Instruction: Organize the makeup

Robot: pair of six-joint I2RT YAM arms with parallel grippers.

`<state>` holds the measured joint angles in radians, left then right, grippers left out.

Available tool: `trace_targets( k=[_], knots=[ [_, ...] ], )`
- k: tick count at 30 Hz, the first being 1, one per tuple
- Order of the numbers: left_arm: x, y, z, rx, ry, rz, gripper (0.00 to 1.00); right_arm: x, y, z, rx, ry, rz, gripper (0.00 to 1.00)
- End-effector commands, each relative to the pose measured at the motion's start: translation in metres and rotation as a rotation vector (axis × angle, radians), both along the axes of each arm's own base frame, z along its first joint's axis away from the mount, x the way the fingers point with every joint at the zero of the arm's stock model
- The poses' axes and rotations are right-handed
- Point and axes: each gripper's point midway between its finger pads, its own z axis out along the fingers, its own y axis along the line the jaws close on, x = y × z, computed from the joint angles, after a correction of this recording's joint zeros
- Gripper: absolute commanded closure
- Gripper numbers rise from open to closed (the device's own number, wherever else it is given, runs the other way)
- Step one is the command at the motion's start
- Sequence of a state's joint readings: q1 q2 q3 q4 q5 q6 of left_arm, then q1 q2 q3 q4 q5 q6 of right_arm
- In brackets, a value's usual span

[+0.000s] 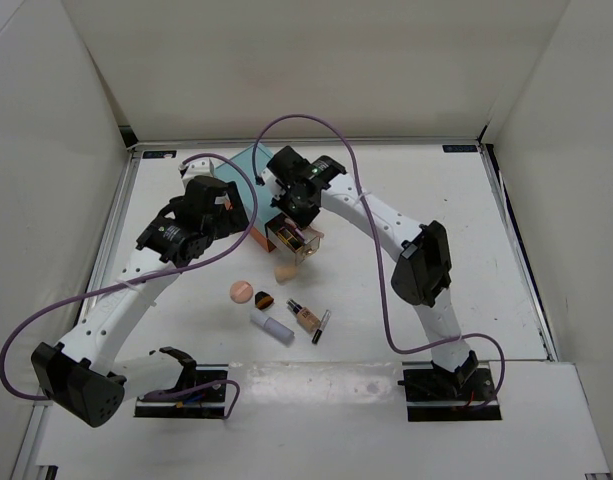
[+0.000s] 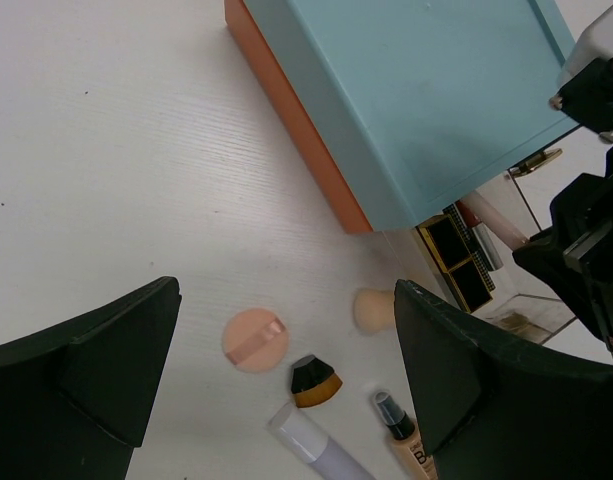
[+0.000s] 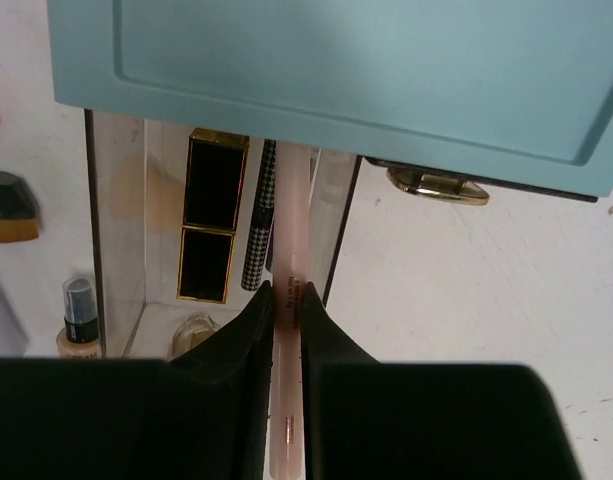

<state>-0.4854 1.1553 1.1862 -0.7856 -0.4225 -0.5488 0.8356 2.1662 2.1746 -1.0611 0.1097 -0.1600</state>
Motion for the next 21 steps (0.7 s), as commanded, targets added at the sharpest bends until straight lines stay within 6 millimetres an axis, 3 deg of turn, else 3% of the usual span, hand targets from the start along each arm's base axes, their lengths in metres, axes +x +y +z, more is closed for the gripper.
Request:
trace_targets(
  k=[1,9,12,14,19,21],
  knots=[
    [-0.002,0.006,0.007,0.002,-0.020,0.013,0.02,-0.001,-0.007,0.007,-0.036,-0.009,-0.017,0.92],
    [-0.001,0.006,0.009,-0.001,-0.029,0.018,0.02,0.013,-0.001,0.010,-0.021,-0.063,-0.054,0.84],
    [0.000,0.006,0.009,-0.004,-0.029,0.021,0.02,0.017,0.006,0.014,-0.002,-0.078,-0.046,0.70],
    [0.001,0.006,0.009,-0.004,-0.031,0.025,0.02,0.018,0.009,0.018,0.011,-0.089,-0.043,0.55],
    [0.004,0.001,0.011,-0.023,-0.039,0.014,0.02,0.016,0.018,0.045,0.074,-0.138,-0.020,0.44],
    [0.005,-0.001,0.011,-0.028,-0.037,0.007,0.02,0.015,0.021,0.067,0.130,-0.171,-0.013,0.43]
  ],
)
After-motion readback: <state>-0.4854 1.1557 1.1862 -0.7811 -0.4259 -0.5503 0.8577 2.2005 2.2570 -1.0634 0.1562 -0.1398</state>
